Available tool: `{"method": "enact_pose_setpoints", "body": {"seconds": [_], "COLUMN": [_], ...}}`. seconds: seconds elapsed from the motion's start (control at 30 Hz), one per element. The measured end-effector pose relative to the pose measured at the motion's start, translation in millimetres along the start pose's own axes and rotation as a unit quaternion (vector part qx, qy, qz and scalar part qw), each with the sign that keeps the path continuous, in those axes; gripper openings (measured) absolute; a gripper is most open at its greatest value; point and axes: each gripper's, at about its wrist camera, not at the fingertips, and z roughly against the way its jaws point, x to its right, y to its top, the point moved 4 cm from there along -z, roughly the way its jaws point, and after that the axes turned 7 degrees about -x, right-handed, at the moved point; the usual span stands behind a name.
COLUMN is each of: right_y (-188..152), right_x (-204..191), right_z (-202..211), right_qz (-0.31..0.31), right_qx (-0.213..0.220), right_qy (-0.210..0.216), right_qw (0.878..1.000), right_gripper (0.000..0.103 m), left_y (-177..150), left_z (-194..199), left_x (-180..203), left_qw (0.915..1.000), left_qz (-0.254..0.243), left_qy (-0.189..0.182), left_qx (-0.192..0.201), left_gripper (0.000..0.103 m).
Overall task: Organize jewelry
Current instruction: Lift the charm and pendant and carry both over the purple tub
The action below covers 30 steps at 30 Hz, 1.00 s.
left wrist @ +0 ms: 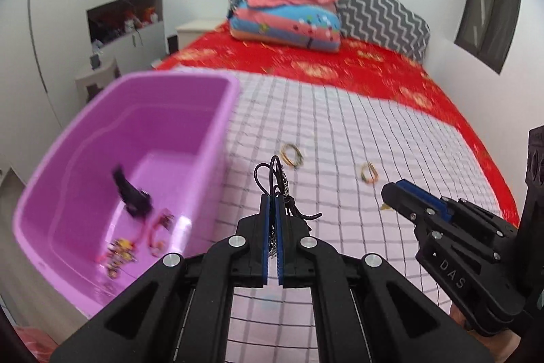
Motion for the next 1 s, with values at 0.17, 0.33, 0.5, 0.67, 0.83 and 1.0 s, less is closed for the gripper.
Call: {"method": "enact_pose_setpoints", "body": {"seconds": [0.17, 0.33, 0.5, 0.67, 0.83, 1.0], "right_y": [24.4, 37.4, 42.6, 42.9, 41.2, 40.8], "right_x": [-41.2, -86.4, -127.1, -156.1, -174.0, -181.8], "right_z": [-7.5, -20.8, -41.3, -64.9, -83.4, -98.5], "right_qz": [0.020, 0.051, 0.076, 0.100, 0.118, 0.131], "right_qx": [0.004, -0.002, -0.018, -0.038, -0.056, -0.071], "right_qy": [0.035, 0.062, 0.089, 0.097, 0.095, 0.095], "right_qw": [0.999, 0.997, 0.993, 0.990, 0.987, 0.984], "right_gripper": [0.016, 0.016, 0.016, 0.016, 0.016, 0.016], "left_y": [12.8, 13.7, 3.3, -11.9, -20.7, -21.9], "left_z": [15.2, 18.7, 13.7, 1.5, -10.8, -21.2], "left_x": [-42.0, -87.7, -121.1, -152.7, -169.4, -177.5], "left_qw": [0.9990, 0.9961, 0.9926, 0.9886, 0.9856, 0.9834], "left_qz": [0.022, 0.052, 0.077, 0.108, 0.126, 0.136], "left_qy": [0.038, 0.071, 0.094, 0.105, 0.110, 0.114], "left_qx": [0.013, 0.012, 0.006, -0.013, -0.027, -0.036], "left_gripper": [0.004, 0.004, 0.004, 0.004, 0.005, 0.005]}}
